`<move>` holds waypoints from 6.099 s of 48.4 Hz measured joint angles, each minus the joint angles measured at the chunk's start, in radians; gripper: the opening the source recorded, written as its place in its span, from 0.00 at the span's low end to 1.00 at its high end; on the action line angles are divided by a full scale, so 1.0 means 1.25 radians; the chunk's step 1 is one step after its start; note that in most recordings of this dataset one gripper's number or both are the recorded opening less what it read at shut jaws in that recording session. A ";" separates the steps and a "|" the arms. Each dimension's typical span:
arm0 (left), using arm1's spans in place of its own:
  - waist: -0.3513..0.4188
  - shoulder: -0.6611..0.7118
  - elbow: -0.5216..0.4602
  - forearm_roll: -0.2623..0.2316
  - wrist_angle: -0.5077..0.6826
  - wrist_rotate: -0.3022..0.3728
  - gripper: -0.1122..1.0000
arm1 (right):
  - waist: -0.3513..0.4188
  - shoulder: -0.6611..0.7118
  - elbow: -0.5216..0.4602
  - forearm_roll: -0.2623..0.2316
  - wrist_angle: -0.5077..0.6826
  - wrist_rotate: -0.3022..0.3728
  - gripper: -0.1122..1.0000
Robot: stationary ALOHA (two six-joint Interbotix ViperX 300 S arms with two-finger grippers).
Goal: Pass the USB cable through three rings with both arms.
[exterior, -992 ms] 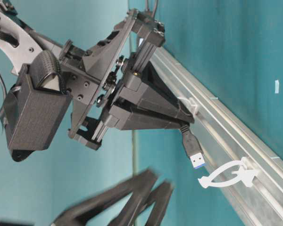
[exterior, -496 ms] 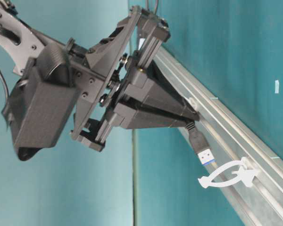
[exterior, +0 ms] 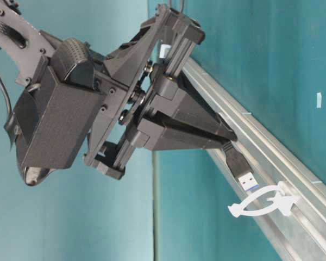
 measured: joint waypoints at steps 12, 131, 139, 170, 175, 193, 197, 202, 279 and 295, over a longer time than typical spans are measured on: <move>0.001 -0.009 0.002 -0.001 0.004 0.000 0.89 | 0.007 0.018 -0.037 0.000 0.015 0.000 0.18; -0.108 0.448 -0.161 -0.001 -0.272 -0.092 0.86 | 0.049 0.066 -0.108 0.002 0.050 0.042 0.18; -0.108 0.468 -0.164 -0.001 -0.297 -0.097 0.83 | 0.049 0.066 -0.109 0.002 0.050 0.042 0.18; -0.117 0.472 -0.171 0.000 -0.302 -0.223 0.18 | 0.049 0.067 -0.107 0.002 0.050 0.043 0.18; -0.117 0.472 -0.171 -0.001 -0.301 -0.225 0.17 | 0.049 0.067 -0.107 0.002 0.050 0.043 0.17; -0.118 0.472 -0.171 0.000 -0.301 -0.226 0.17 | 0.049 0.067 -0.107 0.002 0.050 0.043 0.18; -0.118 0.472 -0.171 -0.001 -0.301 -0.226 0.17 | 0.049 0.067 -0.107 0.002 0.049 0.043 0.18; -0.117 0.472 -0.169 -0.001 -0.301 -0.226 0.17 | 0.049 0.067 -0.108 0.002 0.049 0.042 0.18; -0.164 0.379 -0.087 0.000 -0.274 -0.298 0.17 | 0.012 0.037 -0.090 0.004 0.020 0.043 0.90; -0.180 0.374 -0.085 -0.001 -0.274 -0.304 0.17 | 0.012 0.036 -0.090 0.002 0.025 0.043 0.90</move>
